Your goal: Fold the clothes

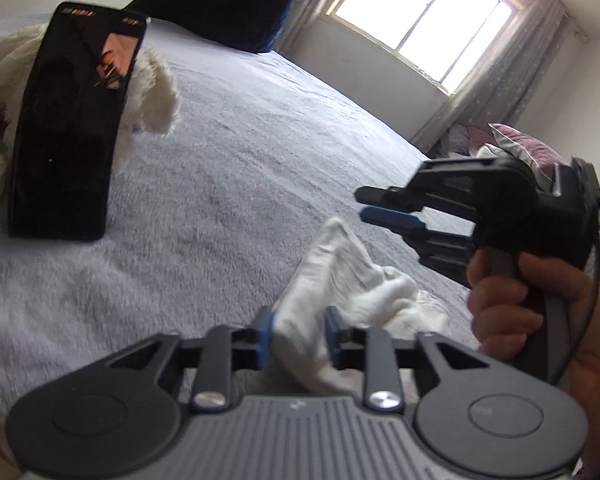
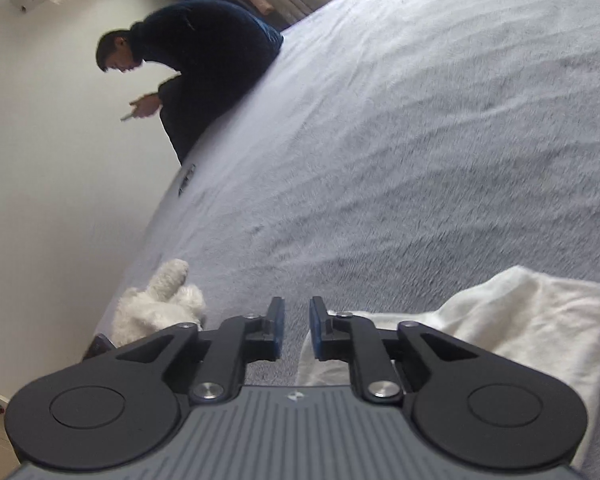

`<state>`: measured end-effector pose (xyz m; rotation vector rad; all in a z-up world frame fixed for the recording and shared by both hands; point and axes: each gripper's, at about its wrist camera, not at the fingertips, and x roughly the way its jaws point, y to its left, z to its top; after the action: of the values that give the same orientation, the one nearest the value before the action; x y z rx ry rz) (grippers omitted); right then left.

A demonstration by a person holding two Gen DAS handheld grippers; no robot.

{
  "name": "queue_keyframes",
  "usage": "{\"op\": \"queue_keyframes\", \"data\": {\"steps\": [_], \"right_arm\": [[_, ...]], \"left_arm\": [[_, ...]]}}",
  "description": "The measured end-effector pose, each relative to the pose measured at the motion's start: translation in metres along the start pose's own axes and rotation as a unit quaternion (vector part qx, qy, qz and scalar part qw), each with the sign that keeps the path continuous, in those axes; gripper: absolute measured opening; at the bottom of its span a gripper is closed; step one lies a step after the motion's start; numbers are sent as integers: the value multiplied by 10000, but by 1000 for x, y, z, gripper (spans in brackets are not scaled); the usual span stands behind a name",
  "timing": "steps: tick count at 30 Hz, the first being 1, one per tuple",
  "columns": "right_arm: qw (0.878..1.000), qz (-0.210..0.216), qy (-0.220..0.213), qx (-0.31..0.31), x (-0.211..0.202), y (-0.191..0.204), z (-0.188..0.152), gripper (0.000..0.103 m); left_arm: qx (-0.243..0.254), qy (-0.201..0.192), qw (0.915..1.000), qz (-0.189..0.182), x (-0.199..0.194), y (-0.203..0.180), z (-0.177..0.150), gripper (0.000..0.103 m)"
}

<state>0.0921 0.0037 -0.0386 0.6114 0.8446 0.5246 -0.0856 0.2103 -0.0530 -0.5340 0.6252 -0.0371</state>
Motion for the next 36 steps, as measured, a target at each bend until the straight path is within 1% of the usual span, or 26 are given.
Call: {"op": "queue_keyframes", "data": {"steps": [1,6,9,11,15,19,21,22,24,26,27,29,30,31,32,33,36], "right_arm": [[9999,-40,-84,-47,-8,-3,3,27],[9974,-497,-389,-336,-53,-31,13,31],[9956,-781,-508,-127,-75,-59,13,37],[9944,-906,-545,66,-87,-79,11,37],[9927,-992,-468,500,-96,-114,-4,37],[9935,-791,-372,731,-99,-128,-20,37],[9940,-706,-384,740,-97,-129,-24,37],[9942,-664,-396,753,-96,-128,-25,37],[9939,-596,-428,820,-91,-127,-26,37],[9931,-565,-501,897,-85,-126,-27,37],[9929,-552,-536,911,-82,-124,-26,37],[9935,-544,-584,809,-77,-119,-27,31],[9939,-647,-637,631,-75,-115,-29,15],[9932,-835,-693,423,-72,-111,-31,12],[9916,-1033,-733,246,-69,-108,-34,12],[9900,-1174,-770,103,-67,-105,-37,11],[9860,-1408,-858,-241,-66,-92,-43,12]], "left_arm": [[56,36,10000,-46,2,0,5,44],[343,369,9985,-225,31,-7,28,44],[730,468,9961,-151,52,-19,39,44],[853,552,9948,-77,67,-25,47,44],[662,709,9953,17,96,-28,59,44],[492,786,9956,155,113,-27,60,42],[355,797,9960,184,118,-24,60,35],[302,771,9964,178,119,-24,59,33],[254,683,9972,170,118,-24,57,24],[330,516,9980,184,113,-27,55,16],[380,437,9982,176,110,-28,54,13],[485,308,9983,105,105,-30,52,13],[553,269,9981,95,104,-30,51,13],[633,291,9974,178,105,-29,50,13],[658,371,9967,287,109,-27,48,13],[612,428,9967,330,112,-23,47,17],[444,386,9978,313,109,-16,47,24]]}}
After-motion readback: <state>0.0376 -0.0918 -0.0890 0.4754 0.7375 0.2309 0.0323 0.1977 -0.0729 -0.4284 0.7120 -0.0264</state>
